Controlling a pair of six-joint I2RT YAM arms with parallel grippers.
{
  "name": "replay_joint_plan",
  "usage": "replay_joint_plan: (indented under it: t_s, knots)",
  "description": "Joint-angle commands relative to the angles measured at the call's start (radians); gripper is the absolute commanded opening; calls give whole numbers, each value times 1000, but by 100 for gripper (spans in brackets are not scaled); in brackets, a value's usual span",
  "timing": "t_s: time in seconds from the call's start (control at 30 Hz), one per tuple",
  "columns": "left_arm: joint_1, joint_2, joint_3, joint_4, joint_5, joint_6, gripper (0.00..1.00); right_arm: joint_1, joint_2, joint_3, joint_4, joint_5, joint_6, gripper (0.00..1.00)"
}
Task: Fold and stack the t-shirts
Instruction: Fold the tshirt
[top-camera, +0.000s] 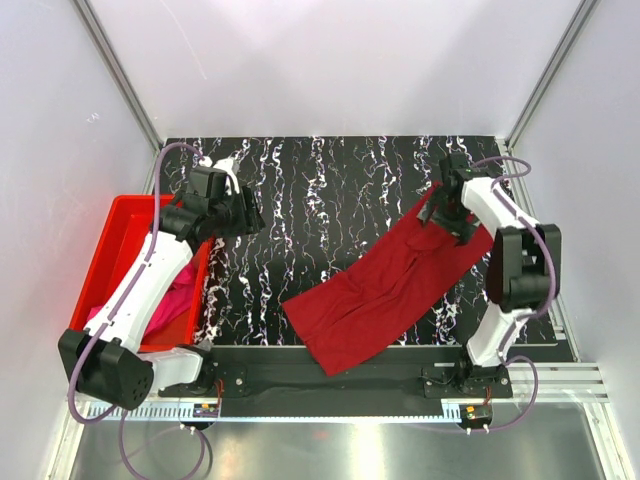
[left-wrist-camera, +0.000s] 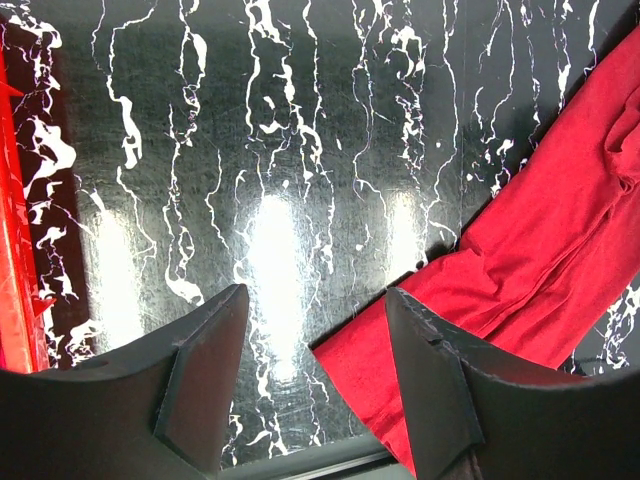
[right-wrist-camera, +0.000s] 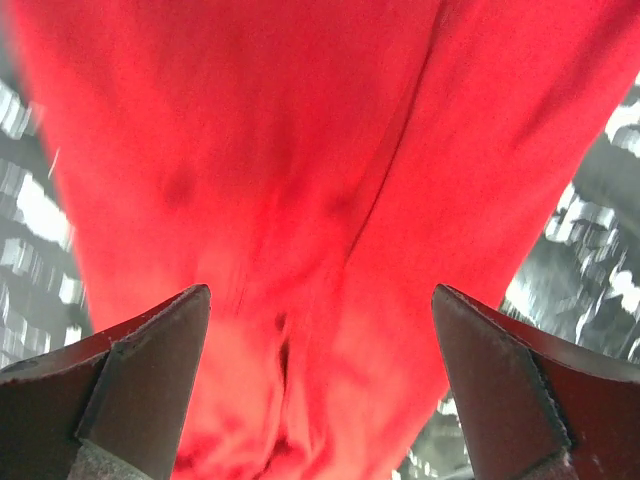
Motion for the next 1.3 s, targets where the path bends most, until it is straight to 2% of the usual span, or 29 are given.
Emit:
replay_joint_plan:
  t_s: [0.0, 0.3, 0.37, 0.47, 0.57, 0.6, 0.67, 0.7, 0.73, 0.77, 0.87, 0.93, 1.1, 1.27]
  knots:
    - [-1, -7, 32, 24, 24, 26, 62, -39, 128, 80, 28, 30, -48, 100]
    - [-1, -6, 3, 32, 35, 38, 62, -51, 418, 308, 69, 38, -74, 100]
    - [-1, 4, 1, 29, 38, 38, 62, -32, 455, 354, 97, 29, -89, 100]
    - [-1, 20, -10, 33, 46, 33, 62, 25, 559, 518, 89, 9, -126, 100]
    - [-1, 36, -25, 40, 58, 23, 62, 91, 712, 802, 31, -16, -193, 100]
    - [-2, 39, -30, 43, 61, 18, 62, 138, 805, 988, 10, -20, -211, 100]
    - [-2, 42, -48, 49, 72, 12, 62, 186, 904, 1185, -50, -34, -267, 100]
    - [-4, 43, -54, 50, 75, 9, 62, 217, 985, 1339, -58, -45, -278, 100]
    - [-5, 47, -59, 49, 78, 6, 62, 228, 1008, 1380, -35, -77, -276, 100]
    - [-8, 45, -65, 47, 75, 4, 62, 234, 1016, 1387, -6, -94, -267, 100]
    - [-25, 40, -92, 55, 75, 4, 62, 251, 914, 1196, 158, -157, -230, 100]
    - [-39, 47, -125, 88, 108, 1, 64, 261, 880, 1174, 178, -166, -230, 100]
    - [-68, 115, -215, 219, 205, -72, 63, 257, 776, 1285, 22, -146, -270, 100]
    - [-140, 181, -258, 259, 199, -119, 60, 232, 563, 1191, -79, -143, -310, 100]
